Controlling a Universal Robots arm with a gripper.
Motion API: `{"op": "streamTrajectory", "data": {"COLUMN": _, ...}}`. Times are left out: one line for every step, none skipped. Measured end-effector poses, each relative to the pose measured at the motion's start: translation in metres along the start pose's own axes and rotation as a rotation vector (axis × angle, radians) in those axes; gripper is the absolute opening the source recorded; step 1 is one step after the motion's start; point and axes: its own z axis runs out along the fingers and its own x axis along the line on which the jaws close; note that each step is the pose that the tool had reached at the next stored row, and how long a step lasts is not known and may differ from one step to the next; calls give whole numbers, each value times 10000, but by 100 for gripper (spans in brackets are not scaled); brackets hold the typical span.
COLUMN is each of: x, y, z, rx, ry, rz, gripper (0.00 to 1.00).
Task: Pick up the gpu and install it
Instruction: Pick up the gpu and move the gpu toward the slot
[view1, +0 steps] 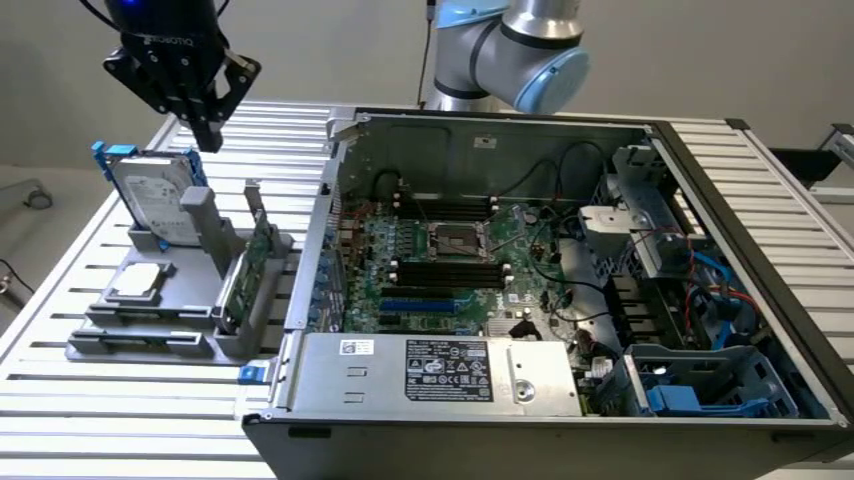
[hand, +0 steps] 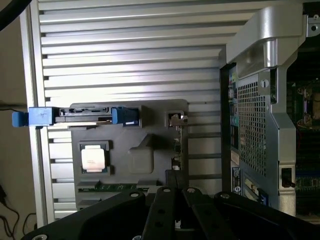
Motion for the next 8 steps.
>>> {"op": "streamTrajectory", "data": {"x": 0, "y": 0, "z": 0, "rx": 2, "ry": 0, "rz": 0, "gripper": 18}}
{"op": "streamTrajectory", "data": {"x": 0, "y": 0, "z": 0, "rx": 3, "ry": 1, "rz": 0, "gripper": 24}}
{"op": "streamTrajectory", "data": {"x": 0, "y": 0, "z": 0, "rx": 4, "ry": 0, "rz": 0, "gripper": 24}}
{"op": "streamTrajectory", "data": {"x": 0, "y": 0, "z": 0, "rx": 6, "ry": 0, "rz": 0, "gripper": 30}}
{"op": "streamTrajectory", "data": {"x": 0, "y": 0, "z": 0, "rx": 7, "ry": -1, "rz": 0, "gripper": 36}}
{"op": "streamTrajectory", "data": {"x": 0, "y": 0, "z": 0, "rx": 8, "ry": -1, "rz": 0, "gripper": 36}}
{"op": "streamTrajectory", "data": {"x": 0, "y": 0, "z": 0, "rx": 8, "ry": 0, "rz": 0, "gripper": 42}}
{"op": "streamTrajectory", "data": {"x": 1, "y": 0, "z": 1, "rx": 9, "ry": -5, "rz": 0, "gripper": 42}}
